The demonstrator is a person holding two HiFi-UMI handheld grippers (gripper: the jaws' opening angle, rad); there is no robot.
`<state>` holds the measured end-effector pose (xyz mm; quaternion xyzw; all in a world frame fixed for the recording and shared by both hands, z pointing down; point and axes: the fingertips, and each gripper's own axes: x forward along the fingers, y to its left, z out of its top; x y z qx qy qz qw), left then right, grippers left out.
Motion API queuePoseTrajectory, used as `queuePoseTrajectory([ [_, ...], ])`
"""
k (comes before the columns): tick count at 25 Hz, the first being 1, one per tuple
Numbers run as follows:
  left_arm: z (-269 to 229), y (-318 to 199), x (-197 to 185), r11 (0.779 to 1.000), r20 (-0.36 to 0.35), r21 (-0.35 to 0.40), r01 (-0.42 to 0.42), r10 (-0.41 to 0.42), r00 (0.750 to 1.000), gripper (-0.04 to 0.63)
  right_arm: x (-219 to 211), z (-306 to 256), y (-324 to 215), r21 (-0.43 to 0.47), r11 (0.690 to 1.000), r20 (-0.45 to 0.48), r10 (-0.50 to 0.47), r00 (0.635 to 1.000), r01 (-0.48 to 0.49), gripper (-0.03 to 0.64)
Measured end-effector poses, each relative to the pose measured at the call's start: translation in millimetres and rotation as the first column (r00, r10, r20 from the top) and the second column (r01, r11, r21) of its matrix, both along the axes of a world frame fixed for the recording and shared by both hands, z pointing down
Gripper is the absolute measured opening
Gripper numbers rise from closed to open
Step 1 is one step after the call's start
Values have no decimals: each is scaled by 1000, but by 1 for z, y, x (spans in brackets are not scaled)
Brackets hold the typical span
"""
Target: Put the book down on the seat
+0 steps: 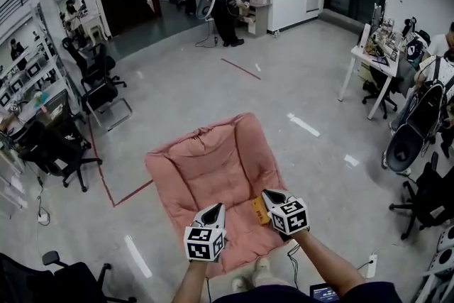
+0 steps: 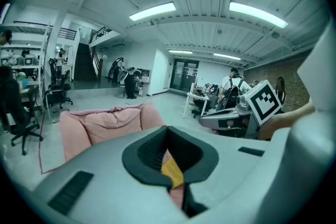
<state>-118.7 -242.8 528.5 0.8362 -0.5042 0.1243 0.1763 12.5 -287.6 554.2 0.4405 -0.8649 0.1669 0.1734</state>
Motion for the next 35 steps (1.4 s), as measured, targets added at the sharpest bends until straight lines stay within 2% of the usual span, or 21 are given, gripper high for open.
queuePoseTrajectory([
  [10, -26, 12, -16, 997, 1, 75, -10, 10, 1000, 5, -16, -38, 17, 82, 997, 20, 10, 1000, -11, 20],
  [23, -30, 44, -37, 992, -14, 104, -69, 71, 997, 5, -38, -40, 49, 100, 994, 8, 39, 999, -40, 20],
  [29, -32, 46, -59, 992, -22, 114, -58, 61, 998, 5, -55, -46, 53, 115, 993, 20, 35, 999, -37, 20],
  [35, -37, 49, -56, 989, -6, 132, -66, 67, 998, 5, -57, -57, 54, 133, 990, 36, 31, 999, -36, 20],
])
